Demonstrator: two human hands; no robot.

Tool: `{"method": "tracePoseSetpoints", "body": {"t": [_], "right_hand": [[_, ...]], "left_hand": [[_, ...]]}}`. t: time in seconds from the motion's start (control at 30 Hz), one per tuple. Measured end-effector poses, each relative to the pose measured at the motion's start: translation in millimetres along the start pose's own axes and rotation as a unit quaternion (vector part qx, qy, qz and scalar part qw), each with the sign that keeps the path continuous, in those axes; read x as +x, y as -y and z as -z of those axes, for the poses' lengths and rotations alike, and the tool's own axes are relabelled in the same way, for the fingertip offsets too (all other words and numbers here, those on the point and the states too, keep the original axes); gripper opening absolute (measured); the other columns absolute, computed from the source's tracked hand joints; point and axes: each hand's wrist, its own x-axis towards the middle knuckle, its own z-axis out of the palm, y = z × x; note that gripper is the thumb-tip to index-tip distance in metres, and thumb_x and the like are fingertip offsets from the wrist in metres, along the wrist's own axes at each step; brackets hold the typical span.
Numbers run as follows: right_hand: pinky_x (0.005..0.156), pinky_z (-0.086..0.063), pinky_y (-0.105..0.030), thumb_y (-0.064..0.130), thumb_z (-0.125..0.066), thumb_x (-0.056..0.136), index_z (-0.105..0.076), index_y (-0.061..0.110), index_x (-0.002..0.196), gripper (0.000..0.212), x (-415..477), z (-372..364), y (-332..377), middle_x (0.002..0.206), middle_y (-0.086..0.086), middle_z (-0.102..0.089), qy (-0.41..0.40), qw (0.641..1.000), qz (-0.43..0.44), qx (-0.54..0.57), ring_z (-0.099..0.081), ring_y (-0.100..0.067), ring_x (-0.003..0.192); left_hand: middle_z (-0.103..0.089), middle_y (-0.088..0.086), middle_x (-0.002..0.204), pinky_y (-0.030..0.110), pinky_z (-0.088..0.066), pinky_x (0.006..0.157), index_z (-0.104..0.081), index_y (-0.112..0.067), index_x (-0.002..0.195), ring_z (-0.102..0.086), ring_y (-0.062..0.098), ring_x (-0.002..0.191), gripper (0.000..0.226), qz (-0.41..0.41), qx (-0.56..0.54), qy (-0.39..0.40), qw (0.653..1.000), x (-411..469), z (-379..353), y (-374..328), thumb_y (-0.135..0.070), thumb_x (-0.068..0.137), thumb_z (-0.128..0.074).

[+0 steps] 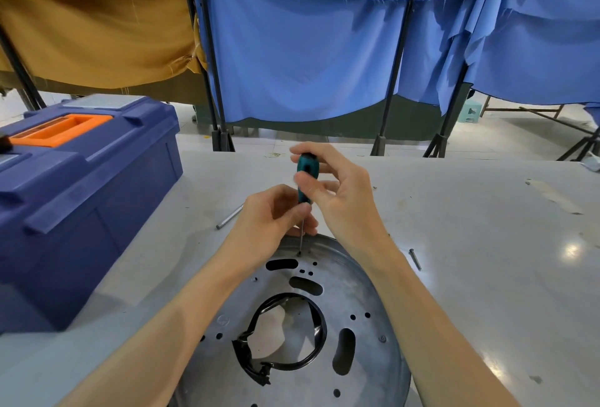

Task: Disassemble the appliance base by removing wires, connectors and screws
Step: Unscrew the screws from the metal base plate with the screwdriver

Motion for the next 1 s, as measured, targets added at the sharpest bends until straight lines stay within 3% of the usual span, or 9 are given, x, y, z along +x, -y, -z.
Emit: {"method": "tracePoseSetpoints", "body": {"t": [0.1,0.2,0.3,0.4,0.47,0.63,0.73,0.83,1.0], "right_hand": [[0.081,-0.049,-0.016,0.013,-0.072,0.084,-0.065,0.032,0.113,0.035,0.2,-1.0,-1.3,0.106,0.001,-0.057,-0.013,0.999,0.004,-0.031,-0.057,-0.006,0.090],[0.082,-0.054,-0.022,-0.002,-0.064,0.087,-0.063,0.029,0.121,0.046,1.4,2.9,-1.5,0.102,0.000,-0.064,-0.031,0.999,-0.010,-0.010,-0.062,-0.010,0.089],[0.088,-0.055,-0.035,-0.006,-0.056,0.090,-0.064,0.024,0.118,0.042,0.9,3.3,-0.7,0.107,-0.001,-0.067,-0.017,1.000,-0.007,0.004,-0.064,-0.016,0.097],[0.088,-0.052,-0.025,0.011,-0.069,0.087,-0.064,0.029,0.112,0.032,-0.2,-0.6,-0.1,0.110,0.004,-0.059,-0.006,1.000,-0.001,-0.012,-0.059,-0.005,0.096],[0.085,-0.050,-0.021,0.010,-0.071,0.084,-0.066,0.028,0.114,0.036,0.4,-0.6,-0.7,0.107,0.002,-0.059,-0.026,0.999,0.000,-0.021,-0.058,-0.006,0.092],[0.092,-0.054,-0.042,-0.008,-0.056,0.089,-0.062,0.021,0.121,0.044,1.2,3.5,-0.7,0.108,-0.006,-0.068,-0.026,0.999,-0.015,0.026,-0.067,-0.022,0.098],[0.094,-0.052,-0.036,0.010,-0.066,0.088,-0.064,0.026,0.114,0.030,-0.8,-2.3,0.9,0.109,0.004,-0.062,-0.001,1.000,-0.005,0.007,-0.062,-0.011,0.098],[0.088,-0.052,-0.028,0.011,-0.072,0.084,-0.066,0.026,0.117,0.037,0.2,-2.6,-0.7,0.108,0.002,-0.058,-0.020,1.000,0.001,-0.023,-0.058,-0.008,0.093],[0.092,-0.054,-0.041,-0.006,-0.058,0.089,-0.062,0.022,0.122,0.043,1.2,2.7,-1.5,0.109,-0.003,-0.068,-0.027,0.999,-0.020,0.026,-0.066,-0.017,0.100]], "left_hand": [[-0.073,0.007,0.080,0.033,-0.060,0.070,-0.060,-0.011,0.102,-0.073,0.024,0.073,0.042,-0.006,0.032,-0.010,0.999,-0.2,1.2,-1.7,-0.037,0.072,-0.072],[-0.075,0.006,0.084,0.038,-0.060,0.077,-0.064,-0.016,0.100,-0.073,0.026,0.079,0.016,0.002,-0.007,0.021,1.000,1.5,1.4,0.0,-0.025,0.089,-0.059],[-0.075,0.006,0.084,0.033,-0.060,0.073,-0.065,-0.014,0.100,-0.073,0.025,0.078,0.013,0.006,-0.012,0.019,1.000,1.9,2.4,2.6,-0.009,0.095,-0.053],[-0.073,0.001,0.080,0.026,-0.058,0.067,-0.064,-0.013,0.099,-0.073,0.022,0.072,0.025,-0.012,0.016,-0.013,1.000,0.7,2.6,0.9,-0.025,0.079,-0.072],[-0.072,-0.001,0.080,0.028,-0.059,0.070,-0.063,-0.013,0.104,-0.073,0.021,0.074,0.033,-0.010,0.026,0.001,1.000,0.4,3.1,0.1,-0.032,0.078,-0.070],[-0.075,0.004,0.085,0.036,-0.059,0.079,-0.063,-0.019,0.102,-0.073,0.025,0.080,0.015,0.013,-0.003,0.050,0.999,0.9,1.8,5.4,-0.012,0.098,-0.050],[-0.073,-0.001,0.084,0.029,-0.058,0.071,-0.061,-0.022,0.102,-0.073,0.021,0.076,0.024,0.001,0.024,0.017,1.000,1.4,3.3,6.1,-0.032,0.082,-0.070],[-0.074,-0.001,0.089,0.030,-0.059,0.074,-0.061,-0.027,0.107,-0.073,0.020,0.080,0.031,-0.008,0.029,0.035,0.999,0.8,2.4,3.3,-0.043,0.080,-0.064],[-0.074,0.004,0.085,0.035,-0.059,0.080,-0.063,-0.014,0.102,-0.072,0.023,0.084,0.023,0.017,0.004,0.047,0.999,1.3,2.1,1.5,-0.015,0.102,-0.040]]}}
